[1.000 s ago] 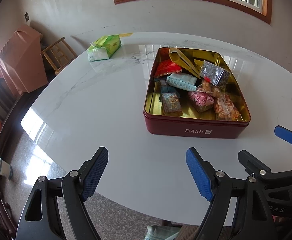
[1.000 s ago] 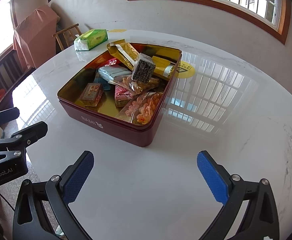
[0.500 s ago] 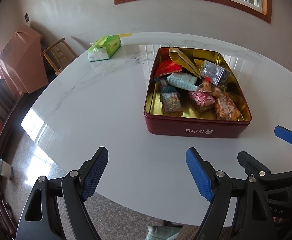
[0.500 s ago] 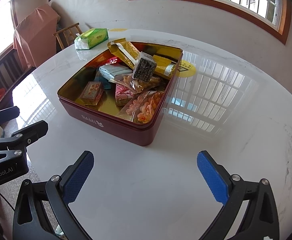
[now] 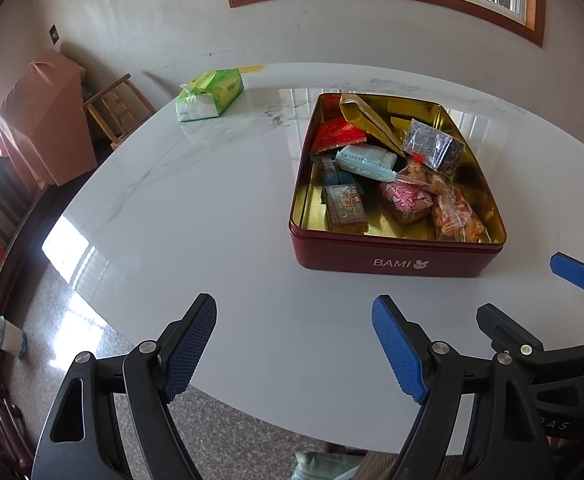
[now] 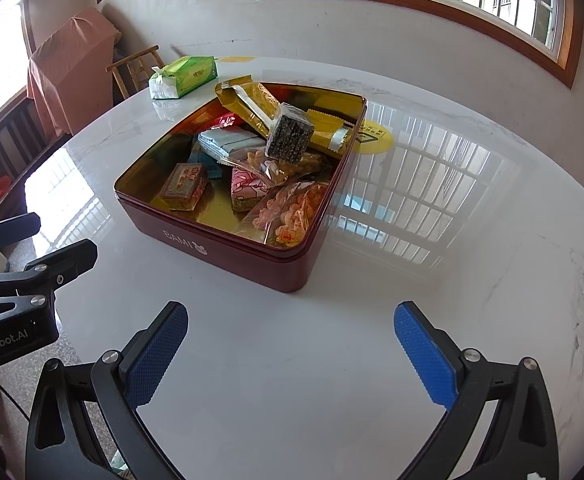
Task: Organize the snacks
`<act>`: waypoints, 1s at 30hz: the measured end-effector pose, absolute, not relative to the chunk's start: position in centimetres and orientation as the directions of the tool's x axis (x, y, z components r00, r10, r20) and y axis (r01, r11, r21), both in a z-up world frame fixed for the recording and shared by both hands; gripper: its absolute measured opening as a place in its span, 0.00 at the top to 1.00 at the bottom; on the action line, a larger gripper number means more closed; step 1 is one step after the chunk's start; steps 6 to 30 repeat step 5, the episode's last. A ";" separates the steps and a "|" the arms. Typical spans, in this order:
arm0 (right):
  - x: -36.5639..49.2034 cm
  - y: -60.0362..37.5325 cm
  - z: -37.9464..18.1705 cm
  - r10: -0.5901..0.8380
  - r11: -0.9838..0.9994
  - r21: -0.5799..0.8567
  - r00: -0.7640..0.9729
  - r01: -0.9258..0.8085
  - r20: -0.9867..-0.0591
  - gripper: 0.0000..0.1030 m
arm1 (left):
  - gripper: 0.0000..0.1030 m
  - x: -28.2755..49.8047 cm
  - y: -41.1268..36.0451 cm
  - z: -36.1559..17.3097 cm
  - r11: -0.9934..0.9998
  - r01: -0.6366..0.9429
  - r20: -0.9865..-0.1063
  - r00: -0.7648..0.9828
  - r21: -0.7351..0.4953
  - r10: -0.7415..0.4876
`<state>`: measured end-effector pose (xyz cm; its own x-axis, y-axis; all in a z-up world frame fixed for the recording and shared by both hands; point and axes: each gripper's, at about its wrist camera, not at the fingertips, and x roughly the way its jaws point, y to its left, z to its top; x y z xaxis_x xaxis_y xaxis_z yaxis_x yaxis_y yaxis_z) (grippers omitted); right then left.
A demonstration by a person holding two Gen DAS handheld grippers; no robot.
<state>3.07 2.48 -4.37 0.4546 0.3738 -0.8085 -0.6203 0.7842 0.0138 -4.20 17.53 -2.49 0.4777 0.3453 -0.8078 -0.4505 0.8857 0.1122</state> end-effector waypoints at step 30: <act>3.0 2.5 -4.4 0.374 0.783 0.012 0.455 -0.622 -0.808 0.00 | 0.22 -4.2 17.7 -2.6 0.885 -0.453 -0.811 0.476 0.105 0.340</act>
